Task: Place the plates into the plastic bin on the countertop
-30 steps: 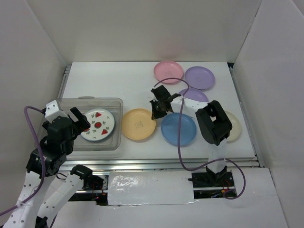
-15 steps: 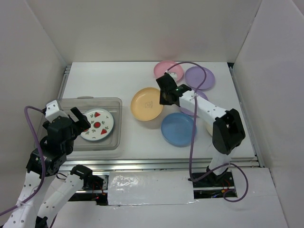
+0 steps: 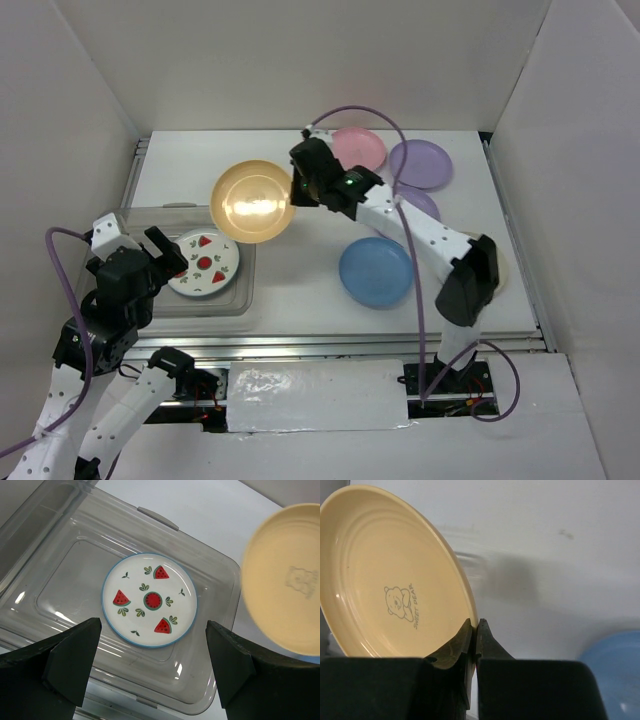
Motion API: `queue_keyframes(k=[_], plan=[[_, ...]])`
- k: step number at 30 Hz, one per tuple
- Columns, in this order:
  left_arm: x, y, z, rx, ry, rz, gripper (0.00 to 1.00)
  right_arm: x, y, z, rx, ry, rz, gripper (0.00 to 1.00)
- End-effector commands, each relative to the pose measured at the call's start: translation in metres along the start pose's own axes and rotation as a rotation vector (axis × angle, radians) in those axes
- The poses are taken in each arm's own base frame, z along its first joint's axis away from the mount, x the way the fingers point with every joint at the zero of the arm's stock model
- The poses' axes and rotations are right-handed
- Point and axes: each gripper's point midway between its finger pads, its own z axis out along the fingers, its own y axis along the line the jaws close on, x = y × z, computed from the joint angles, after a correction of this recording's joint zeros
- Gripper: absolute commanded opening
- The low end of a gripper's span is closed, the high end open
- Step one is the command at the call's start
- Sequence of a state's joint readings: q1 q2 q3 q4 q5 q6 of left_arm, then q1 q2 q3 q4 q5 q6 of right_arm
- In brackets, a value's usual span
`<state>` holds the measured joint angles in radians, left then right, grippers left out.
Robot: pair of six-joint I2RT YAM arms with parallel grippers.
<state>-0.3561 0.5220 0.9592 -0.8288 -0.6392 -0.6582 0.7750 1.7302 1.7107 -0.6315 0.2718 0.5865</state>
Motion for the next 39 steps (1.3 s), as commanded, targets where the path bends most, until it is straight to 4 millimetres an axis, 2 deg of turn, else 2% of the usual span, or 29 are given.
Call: queue_keyframes(k=[1, 3, 4, 6, 9, 12, 18, 23, 26, 29, 31, 32, 33, 34, 36, 37, 38, 39], plan=[[-0.011, 0.003, -0.001, -0.016, -0.046, -0.032, 0.99, 0.023, 0.052, 0.031, -0.106, 0.097, 0.011, 0.00], [-0.011, 0.002, -0.002, -0.009, -0.048, -0.033, 0.99, 0.029, 0.081, 0.038, -0.171, 0.115, 0.034, 0.00], [-0.010, 0.002, -0.001, -0.013, -0.045, -0.031, 0.99, 0.044, 0.085, 0.053, -0.168, 0.147, 0.036, 0.00], [-0.011, 0.003, -0.002, -0.016, -0.046, -0.035, 0.99, 0.050, 0.105, 0.060, -0.227, 0.163, 0.062, 0.00], [-0.011, 0.002, -0.002, -0.009, -0.049, -0.030, 0.99, 0.075, 0.131, 0.078, -0.274, 0.206, 0.093, 0.00], [-0.010, 0.001, -0.001, -0.003, -0.043, -0.025, 0.99, 0.095, 0.142, 0.093, -0.284, 0.241, 0.091, 0.00], [-0.009, -0.003, 0.000, 0.012, -0.036, -0.017, 0.99, 0.121, 0.156, 0.109, -0.324, 0.288, 0.112, 0.01], [-0.009, -0.003, -0.001, 0.018, -0.037, -0.015, 0.99, 0.127, 0.161, 0.119, -0.339, 0.286, 0.127, 0.05], [-0.008, -0.005, -0.001, 0.027, -0.034, -0.014, 0.99, 0.130, 0.163, 0.122, -0.344, 0.289, 0.128, 0.18], [-0.008, -0.005, 0.000, 0.028, -0.033, -0.009, 0.99, 0.134, 0.165, 0.121, -0.349, 0.279, 0.119, 0.51], [-0.008, -0.006, -0.001, 0.034, -0.031, -0.008, 0.99, 0.129, 0.173, 0.115, -0.381, 0.260, 0.111, 0.65], [-0.008, -0.007, -0.001, 0.039, -0.030, -0.006, 0.99, 0.129, 0.178, 0.110, -0.409, 0.256, 0.083, 0.86], [-0.007, -0.009, 0.000, 0.049, -0.030, -0.004, 0.99, 0.123, 0.186, 0.102, -0.428, 0.239, 0.070, 0.97], [-0.007, -0.011, 0.000, 0.060, -0.027, 0.000, 0.99, 0.121, 0.190, 0.095, -0.428, 0.233, 0.054, 1.00], [-0.007, -0.011, -0.001, 0.067, -0.027, 0.000, 0.99, 0.103, 0.202, 0.073, -0.454, 0.182, 0.026, 1.00], [-0.008, -0.010, -0.002, 0.063, -0.031, -0.006, 0.99, 0.096, 0.200, 0.070, -0.441, 0.159, 0.022, 1.00], [-0.008, -0.009, -0.002, 0.055, -0.032, -0.009, 0.99, 0.081, 0.202, 0.054, -0.454, 0.129, 0.027, 1.00], [-0.010, -0.008, -0.004, 0.056, -0.039, -0.012, 0.99, 0.072, 0.199, 0.047, -0.442, 0.101, 0.035, 1.00]])
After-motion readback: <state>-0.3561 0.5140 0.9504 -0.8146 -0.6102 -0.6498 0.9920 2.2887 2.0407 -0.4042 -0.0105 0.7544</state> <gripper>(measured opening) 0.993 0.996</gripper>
